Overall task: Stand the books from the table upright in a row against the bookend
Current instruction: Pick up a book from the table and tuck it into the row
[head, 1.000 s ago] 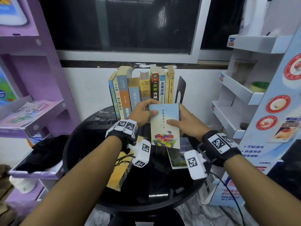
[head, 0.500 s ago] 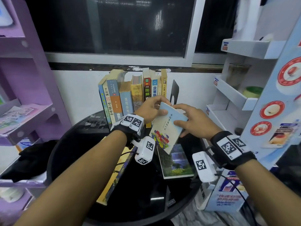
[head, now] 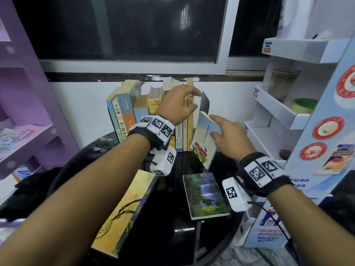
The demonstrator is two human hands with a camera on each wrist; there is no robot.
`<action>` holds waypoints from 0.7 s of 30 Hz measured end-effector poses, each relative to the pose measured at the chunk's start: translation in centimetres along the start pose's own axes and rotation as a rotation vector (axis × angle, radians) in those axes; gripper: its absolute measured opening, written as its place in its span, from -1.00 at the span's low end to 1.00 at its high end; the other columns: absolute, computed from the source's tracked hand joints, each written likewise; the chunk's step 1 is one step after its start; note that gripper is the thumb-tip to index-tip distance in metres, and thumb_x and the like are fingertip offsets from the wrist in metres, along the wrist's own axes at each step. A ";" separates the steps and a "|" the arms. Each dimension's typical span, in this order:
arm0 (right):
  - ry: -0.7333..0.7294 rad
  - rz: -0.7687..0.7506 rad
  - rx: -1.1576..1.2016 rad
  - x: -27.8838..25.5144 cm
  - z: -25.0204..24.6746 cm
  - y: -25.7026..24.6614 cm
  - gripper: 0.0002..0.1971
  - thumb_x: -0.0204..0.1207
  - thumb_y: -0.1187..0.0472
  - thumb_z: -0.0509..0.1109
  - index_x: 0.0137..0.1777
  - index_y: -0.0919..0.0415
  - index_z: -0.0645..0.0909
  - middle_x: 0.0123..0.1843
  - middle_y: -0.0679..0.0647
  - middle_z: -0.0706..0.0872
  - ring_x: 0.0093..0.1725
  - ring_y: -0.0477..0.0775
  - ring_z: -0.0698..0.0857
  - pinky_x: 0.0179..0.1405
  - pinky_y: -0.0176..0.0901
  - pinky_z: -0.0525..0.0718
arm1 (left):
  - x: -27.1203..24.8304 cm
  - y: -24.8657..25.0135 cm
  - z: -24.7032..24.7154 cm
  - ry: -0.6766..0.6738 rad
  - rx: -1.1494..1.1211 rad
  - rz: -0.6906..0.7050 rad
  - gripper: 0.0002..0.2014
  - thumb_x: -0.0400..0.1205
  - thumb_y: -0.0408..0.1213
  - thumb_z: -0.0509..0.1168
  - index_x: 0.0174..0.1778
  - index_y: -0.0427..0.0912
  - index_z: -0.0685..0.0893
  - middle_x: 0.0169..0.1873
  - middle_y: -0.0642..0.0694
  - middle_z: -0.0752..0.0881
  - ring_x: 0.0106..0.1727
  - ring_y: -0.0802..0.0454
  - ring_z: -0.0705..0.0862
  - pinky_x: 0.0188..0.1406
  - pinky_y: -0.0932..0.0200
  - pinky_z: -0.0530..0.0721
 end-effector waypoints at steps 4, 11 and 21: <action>0.009 0.044 -0.033 1.2 0.3 0.2 -0.57 0.67 0.22 0.25 0.53 0.01 0.38 0.18 0.23 0.73 0.10 0.22 0.72 -0.10 -0.08 0.71 | 1.9 -0.7 -0.1 -0.101 0.229 0.100 -0.61 0.56 -0.11 0.38 0.32 0.01 0.62 0.37 0.00 0.57 0.44 0.00 0.46 0.48 -0.02 0.38; 0.039 0.069 -0.048 3.9 2.2 0.9 -0.57 0.67 0.19 0.28 0.52 -0.02 0.38 0.15 0.22 0.73 0.05 0.21 0.74 -0.13 -0.08 0.70 | 3.8 -2.9 0.9 -0.275 0.435 0.071 -0.47 0.57 0.06 0.35 0.48 0.11 0.48 0.55 0.02 0.40 0.57 -0.01 0.31 0.60 -0.09 0.19; 0.056 0.055 0.032 6.3 5.5 0.3 -0.54 0.67 0.24 0.26 0.55 -0.02 0.40 0.19 0.27 0.71 0.11 0.26 0.71 0.13 0.00 0.67 | 3.7 -4.0 0.8 -0.185 0.450 0.056 -0.39 0.55 -0.10 0.41 0.53 0.05 0.39 0.50 0.06 0.47 0.40 -0.05 0.54 0.44 -0.03 0.40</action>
Point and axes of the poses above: each hand's wrist, its own x-axis towards the middle knuckle, its own z-axis out of the palm, y = z × x, the point moved 3 cm from there along x, towards the middle knuckle
